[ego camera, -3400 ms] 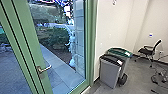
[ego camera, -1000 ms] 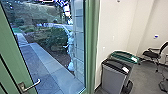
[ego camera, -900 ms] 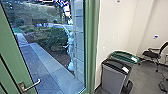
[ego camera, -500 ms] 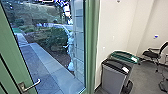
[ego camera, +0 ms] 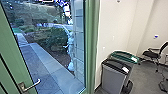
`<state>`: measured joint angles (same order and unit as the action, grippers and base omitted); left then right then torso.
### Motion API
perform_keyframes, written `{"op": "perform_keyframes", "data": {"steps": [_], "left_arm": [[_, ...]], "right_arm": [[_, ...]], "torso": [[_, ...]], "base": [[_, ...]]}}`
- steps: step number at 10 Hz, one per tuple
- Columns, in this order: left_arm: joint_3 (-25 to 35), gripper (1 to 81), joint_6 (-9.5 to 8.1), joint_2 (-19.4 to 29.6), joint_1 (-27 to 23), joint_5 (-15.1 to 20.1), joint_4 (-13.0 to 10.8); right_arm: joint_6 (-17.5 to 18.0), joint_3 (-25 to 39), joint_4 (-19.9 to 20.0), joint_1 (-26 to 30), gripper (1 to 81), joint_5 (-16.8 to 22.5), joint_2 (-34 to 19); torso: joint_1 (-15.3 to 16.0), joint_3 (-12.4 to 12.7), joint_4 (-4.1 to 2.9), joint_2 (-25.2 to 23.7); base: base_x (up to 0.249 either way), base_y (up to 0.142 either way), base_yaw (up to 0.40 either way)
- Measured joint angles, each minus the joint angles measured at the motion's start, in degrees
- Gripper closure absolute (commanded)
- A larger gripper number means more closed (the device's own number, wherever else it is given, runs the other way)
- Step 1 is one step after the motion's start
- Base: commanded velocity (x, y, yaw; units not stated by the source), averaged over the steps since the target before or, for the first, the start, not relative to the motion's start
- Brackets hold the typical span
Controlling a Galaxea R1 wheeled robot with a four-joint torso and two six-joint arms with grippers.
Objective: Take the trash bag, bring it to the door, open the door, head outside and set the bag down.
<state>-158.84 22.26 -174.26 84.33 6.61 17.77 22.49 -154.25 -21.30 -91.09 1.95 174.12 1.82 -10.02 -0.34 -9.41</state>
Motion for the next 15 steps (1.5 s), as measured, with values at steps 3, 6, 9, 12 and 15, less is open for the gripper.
{"op": "perform_keyframes", "data": {"steps": [3, 6, 9, 12, 15], "left_arm": [[-0.1, 81.1, 0.0, 0.0, 0.0, 0.0, 0.0], [-0.1, 81.1, 0.0, 0.0, 0.0, 0.0, 0.0], [-0.1, 81.1, 0.0, 0.1, 0.1, 0.1, 0.0], [0.0, 81.1, 0.01, 0.6, 0.1, 0.4, 0.0], [1.0, 81.1, 0.01, 1.2, 0.4, 0.0, 0.0]], "right_arm": [[0.0, 0.0, 0.0, 0.0, 1.0, 0.0, 0.0], [0.0, 0.0, 0.0, 0.0, 1.0, 0.0, 0.0], [0.0, 0.0, 0.0, 0.0, 1.0, 0.1, 0.1], [0.0, -0.2, -0.1, 0.3, 1.0, -0.1, 0.0], [-0.4, 1.2, -1.4, -0.2, 1.0, 0.0, -0.4]], "torso": [[0.0, 0.0, 0.0, 0.0], [0.0, 0.0, 0.0, 0.0], [0.0, 0.0, 0.0, 0.0], [0.0, 0.0, 0.0, 0.0], [0.0, 0.0, 0.0, 0.0]], "base": [[0.0, 0.0, 0.045], [0.0, 0.0, 0.172], [0.0, 0.0, 0.186], [0.0, 0.0, 0.186], [0.0, 0.0, 0.184]]}}
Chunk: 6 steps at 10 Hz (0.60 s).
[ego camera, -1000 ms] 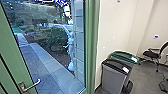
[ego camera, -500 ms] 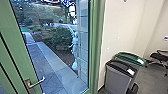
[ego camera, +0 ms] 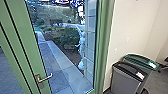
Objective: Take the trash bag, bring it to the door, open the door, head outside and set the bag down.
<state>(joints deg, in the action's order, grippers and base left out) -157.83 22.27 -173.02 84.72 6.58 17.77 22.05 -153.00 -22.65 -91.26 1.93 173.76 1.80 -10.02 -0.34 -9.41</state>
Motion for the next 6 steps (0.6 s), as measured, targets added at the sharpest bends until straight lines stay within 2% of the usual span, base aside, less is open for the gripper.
{"op": "perform_keyframes", "data": {"steps": [4, 6], "left_arm": [[7.1, 81.1, 0.02, 4.7, 0.4, -0.2, 0.0], [8.3, 81.1, 0.02, 6.1, 1.1, -1.0, 0.1]], "right_arm": [[-0.1, 5.9, -1.2, -0.3, 1.0, -1.3, -3.9], [-0.1, 7.8, -1.4, -0.7, 1.0, -1.5, -6.3]], "torso": [[0.0, 0.0, 0.0, 0.0], [0.0, 0.0, 0.0, 0.0]], "base": [[0.0, 0.0, 0.176], [0.0, 0.0, 0.172]]}}
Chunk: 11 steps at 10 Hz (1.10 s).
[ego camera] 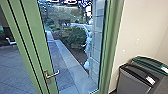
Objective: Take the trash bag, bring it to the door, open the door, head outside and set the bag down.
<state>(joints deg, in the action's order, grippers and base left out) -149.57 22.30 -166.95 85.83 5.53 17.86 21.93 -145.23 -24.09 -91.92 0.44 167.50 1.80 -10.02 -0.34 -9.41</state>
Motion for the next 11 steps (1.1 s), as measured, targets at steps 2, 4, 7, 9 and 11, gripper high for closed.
{"op": "perform_keyframes", "data": {"steps": [2, 4, 7, 9, 11], "left_arm": [[0.4, 81.1, 0.0, -0.1, 0.3, -0.1, 0.0], [0.3, 81.1, 0.0, -0.2, 0.2, -0.5, 0.0], [0.2, 81.1, 0.0, -0.2, 0.2, -0.5, 0.0], [0.2, 81.1, 0.0, -0.4, 0.2, -0.4, 0.0], [0.2, 81.1, 0.0, -0.4, 0.2, -0.4, 0.0]], "right_arm": [[0.0, 0.0, 0.1, -0.3, 1.0, 0.0, -0.5], [0.0, 0.2, 0.1, -0.1, 1.0, -0.3, -0.3], [0.1, 0.2, 0.1, -0.1, 1.0, -0.3, -0.3], [0.1, 0.1, 0.1, -0.2, 1.0, -0.3, 0.1], [0.1, -0.1, 0.1, -0.3, 1.0, -0.2, 0.5]], "torso": [[0.0, 0.0, 0.0, 0.0], [0.0, 0.0, 0.0, 0.0], [0.0, 0.0, 0.0, 0.0], [0.0, 0.0, 0.0, 0.0], [0.0, 0.0, 0.0, 0.0]], "base": [[0.0, 0.0, 0.185], [0.0, 0.0, 0.225], [0.0, 0.0, 0.244], [0.0, 0.0, 0.248], [0.0, 0.0, 0.27]]}}
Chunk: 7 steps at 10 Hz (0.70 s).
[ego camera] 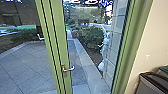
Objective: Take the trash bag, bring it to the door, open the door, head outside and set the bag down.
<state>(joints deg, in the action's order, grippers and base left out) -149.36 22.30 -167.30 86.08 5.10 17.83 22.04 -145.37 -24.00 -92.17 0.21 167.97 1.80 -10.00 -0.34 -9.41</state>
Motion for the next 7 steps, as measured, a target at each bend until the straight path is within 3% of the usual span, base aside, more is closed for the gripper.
{"op": "perform_keyframes", "data": {"steps": [7], "left_arm": [[-0.1, 81.1, 0.0, 0.0, 0.2, 0.0, 0.0]], "right_arm": [[0.0, -0.2, 0.0, 0.0, 1.0, 0.0, 0.1]], "torso": [[0.0, 0.0, 0.02, 0.0]], "base": [[0.0, 0.0, 0.277]]}}
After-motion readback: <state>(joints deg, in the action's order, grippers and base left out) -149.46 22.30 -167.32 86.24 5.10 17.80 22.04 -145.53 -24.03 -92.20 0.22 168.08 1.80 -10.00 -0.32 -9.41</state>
